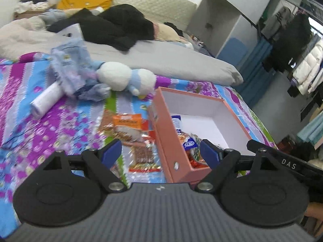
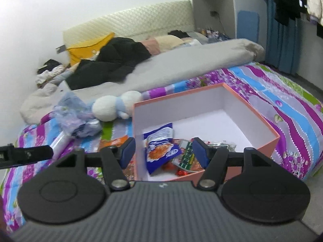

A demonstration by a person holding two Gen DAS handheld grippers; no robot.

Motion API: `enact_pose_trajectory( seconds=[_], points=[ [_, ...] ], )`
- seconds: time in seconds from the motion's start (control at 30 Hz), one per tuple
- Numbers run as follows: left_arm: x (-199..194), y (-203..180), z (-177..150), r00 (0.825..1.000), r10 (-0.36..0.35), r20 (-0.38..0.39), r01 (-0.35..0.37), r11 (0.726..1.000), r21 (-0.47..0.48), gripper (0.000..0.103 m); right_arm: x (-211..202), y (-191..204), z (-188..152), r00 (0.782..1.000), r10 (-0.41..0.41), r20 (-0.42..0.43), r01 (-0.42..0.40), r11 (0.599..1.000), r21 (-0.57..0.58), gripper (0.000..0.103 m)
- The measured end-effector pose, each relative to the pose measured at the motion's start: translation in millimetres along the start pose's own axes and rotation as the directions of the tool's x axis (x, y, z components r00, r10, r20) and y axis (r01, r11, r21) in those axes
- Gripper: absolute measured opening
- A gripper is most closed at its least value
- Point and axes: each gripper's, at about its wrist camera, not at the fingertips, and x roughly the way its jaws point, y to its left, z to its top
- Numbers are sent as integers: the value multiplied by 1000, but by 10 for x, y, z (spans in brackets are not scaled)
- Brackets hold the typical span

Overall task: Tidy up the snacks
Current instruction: 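Withdraw both tools from the box back toward the remaining snacks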

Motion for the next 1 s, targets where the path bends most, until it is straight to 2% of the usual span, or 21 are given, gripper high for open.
enact_pose_trajectory(
  seconds=[0.2,0.37,0.57,1.0],
  points=[
    [-461,131,-276,999,37,34,-36,999,-27,88,-229,210,-202,998,63,0,-63,998,-23,65],
    [-643,265,-477,998,51,41,-49,997,-59,88,-330,422,-397,996,89,-4,-89,994,-59,65],
    [-642,440,-623,998,58,19,-56,995,-87,88,-319,663,-595,991,132,-32,-134,988,-80,65],
    [-627,690,-725,999,42,28,-39,992,-118,88,-356,1014,-818,992,121,-42,-126,982,-144,65]
  ],
)
